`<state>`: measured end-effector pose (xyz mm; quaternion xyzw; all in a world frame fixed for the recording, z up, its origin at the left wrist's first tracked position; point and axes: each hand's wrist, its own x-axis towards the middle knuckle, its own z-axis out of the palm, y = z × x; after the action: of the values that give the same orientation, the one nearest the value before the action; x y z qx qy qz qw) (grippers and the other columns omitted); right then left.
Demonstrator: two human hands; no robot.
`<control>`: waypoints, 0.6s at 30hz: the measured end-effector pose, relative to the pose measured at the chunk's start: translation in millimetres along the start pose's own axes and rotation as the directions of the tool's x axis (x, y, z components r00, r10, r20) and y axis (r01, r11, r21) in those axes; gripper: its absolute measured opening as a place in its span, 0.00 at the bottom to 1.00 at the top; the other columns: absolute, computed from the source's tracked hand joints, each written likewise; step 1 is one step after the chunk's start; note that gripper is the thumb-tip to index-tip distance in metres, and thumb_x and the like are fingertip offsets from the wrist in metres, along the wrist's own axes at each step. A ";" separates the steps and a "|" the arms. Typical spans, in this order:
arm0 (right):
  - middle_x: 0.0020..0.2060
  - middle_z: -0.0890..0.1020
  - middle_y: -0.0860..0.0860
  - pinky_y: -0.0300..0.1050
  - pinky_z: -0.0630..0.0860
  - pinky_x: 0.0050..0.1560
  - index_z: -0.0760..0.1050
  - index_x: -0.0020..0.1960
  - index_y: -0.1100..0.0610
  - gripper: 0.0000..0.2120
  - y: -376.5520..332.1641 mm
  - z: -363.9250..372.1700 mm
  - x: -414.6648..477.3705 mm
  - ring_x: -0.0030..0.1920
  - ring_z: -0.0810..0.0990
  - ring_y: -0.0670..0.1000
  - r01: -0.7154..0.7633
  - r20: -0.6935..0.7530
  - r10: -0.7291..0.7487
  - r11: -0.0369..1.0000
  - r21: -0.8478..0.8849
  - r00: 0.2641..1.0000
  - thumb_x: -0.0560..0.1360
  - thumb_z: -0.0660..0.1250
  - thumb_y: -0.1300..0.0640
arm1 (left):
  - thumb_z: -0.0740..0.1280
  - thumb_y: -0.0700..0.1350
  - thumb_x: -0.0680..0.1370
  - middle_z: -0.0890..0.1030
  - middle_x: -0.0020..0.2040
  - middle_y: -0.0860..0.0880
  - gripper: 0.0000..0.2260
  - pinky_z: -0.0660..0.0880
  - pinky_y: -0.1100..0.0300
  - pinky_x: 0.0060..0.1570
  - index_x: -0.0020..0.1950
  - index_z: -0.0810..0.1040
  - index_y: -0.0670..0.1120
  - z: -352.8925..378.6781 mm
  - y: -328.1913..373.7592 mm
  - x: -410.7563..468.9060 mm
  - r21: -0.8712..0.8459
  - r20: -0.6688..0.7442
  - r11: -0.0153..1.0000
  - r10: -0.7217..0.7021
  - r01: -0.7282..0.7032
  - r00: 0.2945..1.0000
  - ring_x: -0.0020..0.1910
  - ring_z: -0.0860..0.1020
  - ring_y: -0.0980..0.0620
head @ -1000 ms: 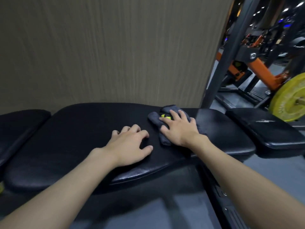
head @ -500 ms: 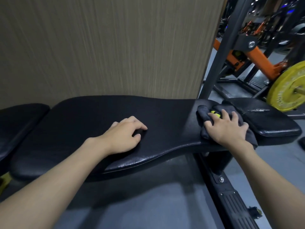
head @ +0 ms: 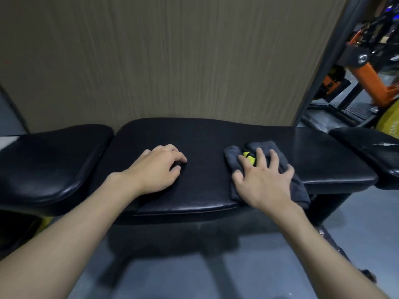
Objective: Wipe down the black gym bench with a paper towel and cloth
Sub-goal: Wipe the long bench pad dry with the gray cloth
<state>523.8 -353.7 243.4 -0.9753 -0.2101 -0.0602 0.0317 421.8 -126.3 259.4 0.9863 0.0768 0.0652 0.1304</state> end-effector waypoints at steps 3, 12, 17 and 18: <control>0.80 0.53 0.54 0.71 0.49 0.70 0.60 0.76 0.41 0.28 -53.6 0.4 -19.9 0.79 0.46 0.62 0.102 -0.006 -0.102 0.995 -0.015 0.995 0.77 0.45 0.40 | 0.58 0.45 0.81 0.72 0.65 0.58 0.16 0.63 0.53 0.64 0.67 0.73 0.56 -7.2 -28.5 -18.1 0.011 -0.044 0.999 -0.039 0.040 0.998 0.65 0.68 0.54; 0.80 0.50 0.59 0.76 0.44 0.68 0.56 0.78 0.48 0.28 -186.6 -0.8 -66.7 0.78 0.42 0.66 0.410 -0.023 -0.409 0.912 0.028 0.912 0.80 0.47 0.41 | 0.56 0.43 0.82 0.70 0.66 0.53 0.15 0.68 0.54 0.65 0.67 0.73 0.48 -24.7 -94.6 -70.9 -0.200 -0.225 0.966 -0.209 0.165 0.952 0.65 0.70 0.52; 0.80 0.48 0.61 0.78 0.40 0.67 0.51 0.80 0.53 0.30 -247.7 5.2 -83.0 0.77 0.40 0.68 0.559 -0.048 -0.559 0.829 -0.012 0.828 0.82 0.50 0.42 | 0.55 0.50 0.83 0.70 0.63 0.56 0.15 0.67 0.54 0.65 0.65 0.75 0.49 -32.5 -110.5 -92.7 -0.315 -0.288 0.934 -0.264 0.170 0.920 0.63 0.71 0.55; 0.80 0.47 0.61 0.79 0.40 0.67 0.52 0.80 0.53 0.30 -255.7 7.0 -86.1 0.77 0.39 0.69 0.590 -0.044 -0.592 0.806 -0.041 0.805 0.82 0.52 0.42 | 0.54 0.50 0.83 0.71 0.62 0.56 0.15 0.68 0.55 0.64 0.64 0.75 0.50 -34.5 -111.8 -95.8 -0.333 -0.300 0.928 -0.274 0.170 0.914 0.62 0.71 0.55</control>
<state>340.8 -155.4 234.5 -0.8598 -0.5013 -0.0965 0.0049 307.8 -27.2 252.2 0.9133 0.2001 0.2303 0.2697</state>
